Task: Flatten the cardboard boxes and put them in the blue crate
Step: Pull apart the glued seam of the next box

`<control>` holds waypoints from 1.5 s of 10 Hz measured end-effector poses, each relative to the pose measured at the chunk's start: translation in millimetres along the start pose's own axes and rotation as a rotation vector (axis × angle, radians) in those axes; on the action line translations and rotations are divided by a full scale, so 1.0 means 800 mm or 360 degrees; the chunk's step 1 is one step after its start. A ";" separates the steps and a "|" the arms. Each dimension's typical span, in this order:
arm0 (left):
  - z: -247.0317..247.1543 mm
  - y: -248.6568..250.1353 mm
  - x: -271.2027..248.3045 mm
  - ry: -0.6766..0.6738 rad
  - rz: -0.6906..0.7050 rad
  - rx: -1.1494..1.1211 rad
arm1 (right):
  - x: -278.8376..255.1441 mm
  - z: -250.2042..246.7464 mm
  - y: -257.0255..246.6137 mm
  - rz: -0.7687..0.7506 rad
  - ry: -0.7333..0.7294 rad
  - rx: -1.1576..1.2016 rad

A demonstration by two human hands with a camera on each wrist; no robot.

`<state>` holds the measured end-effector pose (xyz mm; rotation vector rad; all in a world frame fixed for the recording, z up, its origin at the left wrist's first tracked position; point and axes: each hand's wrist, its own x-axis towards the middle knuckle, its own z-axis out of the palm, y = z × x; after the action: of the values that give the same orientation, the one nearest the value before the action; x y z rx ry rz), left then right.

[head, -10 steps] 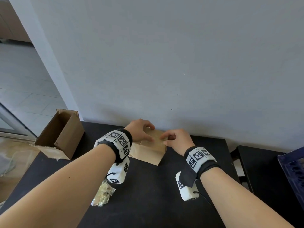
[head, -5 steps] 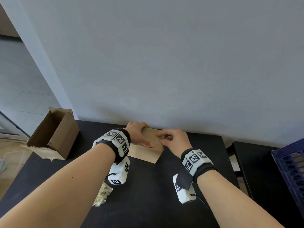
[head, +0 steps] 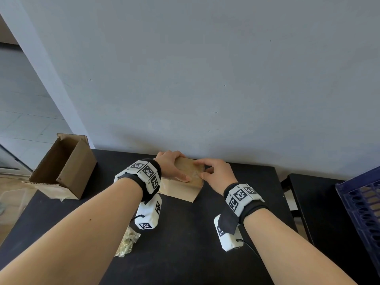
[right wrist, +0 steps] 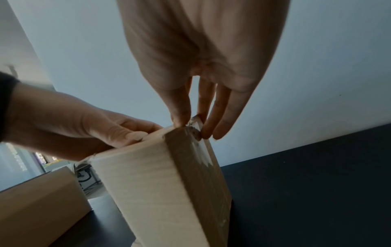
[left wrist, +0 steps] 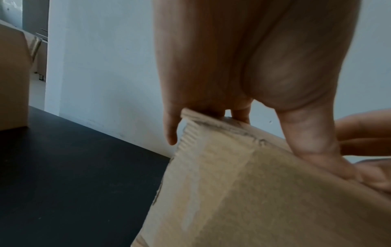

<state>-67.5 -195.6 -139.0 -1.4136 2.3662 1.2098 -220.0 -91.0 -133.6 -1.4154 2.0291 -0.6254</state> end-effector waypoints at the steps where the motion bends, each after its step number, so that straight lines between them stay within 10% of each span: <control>1: 0.001 -0.001 0.000 0.0002 -0.0001 0.0014 | -0.001 -0.001 -0.001 -0.0024 0.0000 0.0035; 12: 0.002 -0.004 -0.001 0.0000 0.0012 0.0053 | 0.015 -0.023 -0.041 -0.0024 -0.0170 -0.0587; 15: 0.000 0.000 -0.003 -0.0005 -0.0010 0.0085 | 0.027 -0.016 -0.077 -0.0336 -0.0191 -0.1485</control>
<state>-66.4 -194.0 -137.6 -1.4005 2.3715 1.1373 -193.2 -130.8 -87.5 -2.1190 2.1719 0.4129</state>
